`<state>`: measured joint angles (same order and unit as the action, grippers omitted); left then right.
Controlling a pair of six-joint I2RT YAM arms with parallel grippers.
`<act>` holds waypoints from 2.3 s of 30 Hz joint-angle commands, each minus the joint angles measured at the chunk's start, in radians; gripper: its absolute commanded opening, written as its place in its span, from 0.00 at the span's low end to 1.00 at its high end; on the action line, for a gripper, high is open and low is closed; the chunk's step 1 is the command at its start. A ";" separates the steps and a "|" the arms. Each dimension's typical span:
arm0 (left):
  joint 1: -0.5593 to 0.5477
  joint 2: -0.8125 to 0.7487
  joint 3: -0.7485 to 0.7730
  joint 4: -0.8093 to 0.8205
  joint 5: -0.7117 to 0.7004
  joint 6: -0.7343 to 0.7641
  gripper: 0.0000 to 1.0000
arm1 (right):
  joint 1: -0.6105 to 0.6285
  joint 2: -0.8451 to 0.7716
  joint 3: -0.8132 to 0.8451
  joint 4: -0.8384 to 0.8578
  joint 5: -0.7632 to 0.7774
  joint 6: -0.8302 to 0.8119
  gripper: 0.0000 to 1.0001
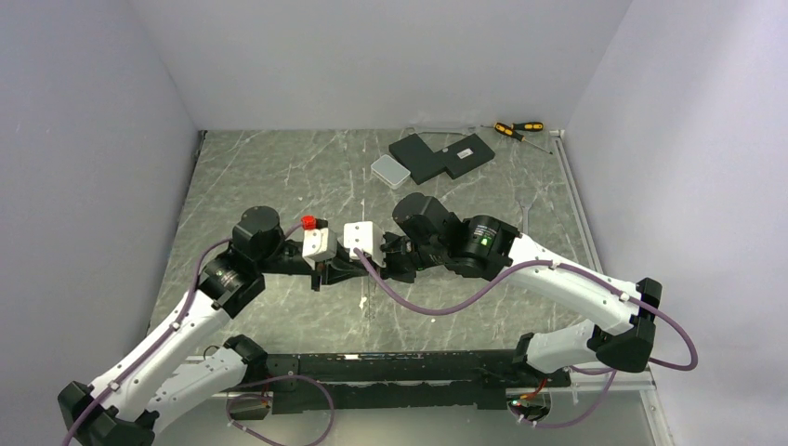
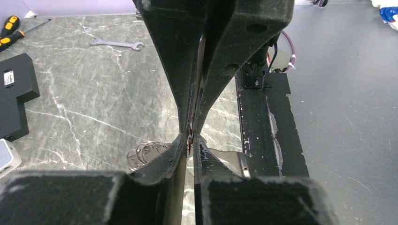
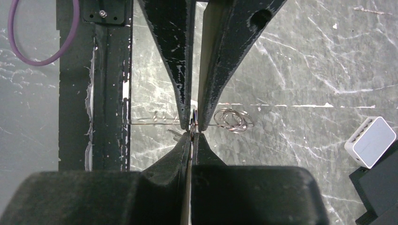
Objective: Put the keys on the keyring
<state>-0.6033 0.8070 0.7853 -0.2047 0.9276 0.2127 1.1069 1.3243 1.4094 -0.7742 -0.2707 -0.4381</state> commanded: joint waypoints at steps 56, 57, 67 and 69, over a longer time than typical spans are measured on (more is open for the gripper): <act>0.089 -0.118 -0.044 0.265 0.098 -0.200 0.00 | -0.142 -0.193 -0.230 0.453 -0.325 0.148 0.25; 0.089 -0.119 -0.044 0.267 0.098 -0.202 0.00 | -0.142 -0.192 -0.230 0.455 -0.322 0.148 0.23; 0.089 -0.123 -0.046 0.273 0.095 -0.205 0.00 | -0.143 -0.191 -0.250 0.468 -0.308 0.157 0.03; 0.089 -0.123 -0.046 0.274 0.090 -0.206 0.00 | -0.144 -0.193 -0.253 0.469 -0.303 0.160 0.00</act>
<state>-0.5182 0.7017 0.7391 -0.0029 1.0073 0.0284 0.9668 1.1351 1.1648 -0.3561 -0.5770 -0.2874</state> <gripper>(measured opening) 0.010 0.022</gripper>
